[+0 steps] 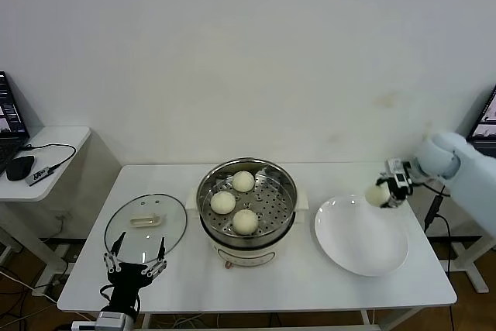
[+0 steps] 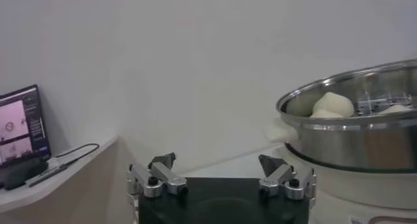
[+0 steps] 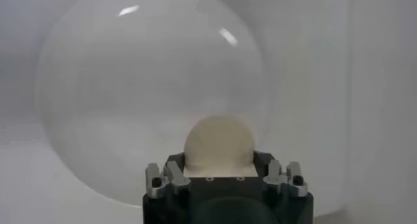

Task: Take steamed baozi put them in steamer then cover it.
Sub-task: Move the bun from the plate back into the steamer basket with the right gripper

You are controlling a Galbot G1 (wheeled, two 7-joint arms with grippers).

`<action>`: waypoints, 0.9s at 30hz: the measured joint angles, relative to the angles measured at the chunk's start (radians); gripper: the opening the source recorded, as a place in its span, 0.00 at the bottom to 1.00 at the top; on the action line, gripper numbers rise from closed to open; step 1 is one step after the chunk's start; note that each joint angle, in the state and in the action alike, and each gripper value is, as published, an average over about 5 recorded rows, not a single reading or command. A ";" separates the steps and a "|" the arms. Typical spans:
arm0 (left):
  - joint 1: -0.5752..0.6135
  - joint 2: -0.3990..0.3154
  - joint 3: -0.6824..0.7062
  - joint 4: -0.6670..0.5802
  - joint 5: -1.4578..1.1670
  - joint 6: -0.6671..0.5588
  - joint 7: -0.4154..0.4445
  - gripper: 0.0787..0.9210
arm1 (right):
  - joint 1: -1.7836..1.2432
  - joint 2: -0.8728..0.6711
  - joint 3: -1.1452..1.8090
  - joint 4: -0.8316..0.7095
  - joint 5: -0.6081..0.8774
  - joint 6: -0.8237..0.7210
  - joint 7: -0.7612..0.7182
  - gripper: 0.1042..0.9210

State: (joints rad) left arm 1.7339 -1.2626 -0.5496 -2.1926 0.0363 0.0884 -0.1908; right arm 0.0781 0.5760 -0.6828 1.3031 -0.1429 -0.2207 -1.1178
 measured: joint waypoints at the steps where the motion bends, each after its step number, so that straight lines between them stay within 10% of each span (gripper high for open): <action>1: -0.001 0.000 0.001 0.000 0.000 0.000 0.000 0.88 | 0.032 -0.001 -0.025 0.017 0.021 -0.012 0.003 0.67; 27: -0.008 -0.011 -0.031 0.008 -0.011 -0.006 -0.001 0.88 | 0.445 0.370 -0.459 0.098 0.518 -0.331 0.174 0.69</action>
State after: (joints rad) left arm 1.7263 -1.2738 -0.5802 -2.1845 0.0253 0.0819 -0.1914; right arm 0.5233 0.9462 -1.1416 1.4009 0.3751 -0.5520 -0.9441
